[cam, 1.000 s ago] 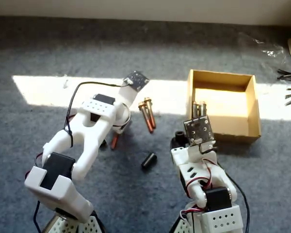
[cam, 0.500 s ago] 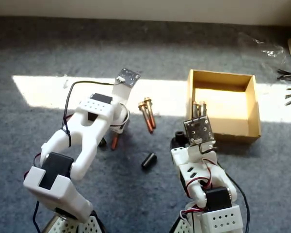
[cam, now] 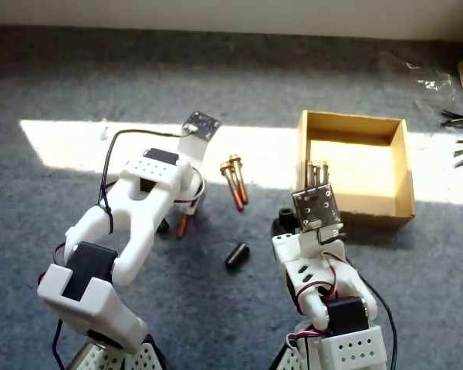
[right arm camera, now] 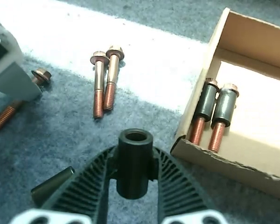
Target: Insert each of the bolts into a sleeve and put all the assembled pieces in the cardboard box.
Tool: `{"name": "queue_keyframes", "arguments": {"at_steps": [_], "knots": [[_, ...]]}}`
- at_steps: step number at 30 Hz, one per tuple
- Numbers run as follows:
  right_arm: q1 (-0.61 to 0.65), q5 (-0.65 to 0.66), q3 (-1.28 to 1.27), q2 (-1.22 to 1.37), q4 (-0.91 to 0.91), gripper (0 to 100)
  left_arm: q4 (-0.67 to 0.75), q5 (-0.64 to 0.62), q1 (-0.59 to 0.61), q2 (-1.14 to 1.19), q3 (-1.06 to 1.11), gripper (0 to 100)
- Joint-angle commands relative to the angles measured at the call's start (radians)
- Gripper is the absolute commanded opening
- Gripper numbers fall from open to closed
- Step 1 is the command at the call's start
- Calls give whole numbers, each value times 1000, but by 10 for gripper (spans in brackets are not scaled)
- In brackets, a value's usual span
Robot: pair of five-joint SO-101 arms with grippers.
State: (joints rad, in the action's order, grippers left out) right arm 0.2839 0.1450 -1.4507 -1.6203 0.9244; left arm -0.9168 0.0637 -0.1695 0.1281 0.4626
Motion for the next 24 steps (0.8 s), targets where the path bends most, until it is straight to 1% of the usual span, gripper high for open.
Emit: {"name": "queue_keyframes", "arguments": {"at_steps": [1,9,14,17,20,24], "knots": [[5,9,5,-10,-36,5,34,-6,-5,-8,-27,146],[5,9,5,-10,-36,5,40,-6,-7,-8,-28,136],[5,9,5,-10,-36,5,64,-6,-8,2,-24,2],[5,9,5,-10,-36,5,68,-6,-8,53,-30,22],[5,9,5,-10,-36,5,60,-6,-13,107,-87,24],[5,9,5,-10,-36,5,-28,-6,-13,170,-176,27]]}}
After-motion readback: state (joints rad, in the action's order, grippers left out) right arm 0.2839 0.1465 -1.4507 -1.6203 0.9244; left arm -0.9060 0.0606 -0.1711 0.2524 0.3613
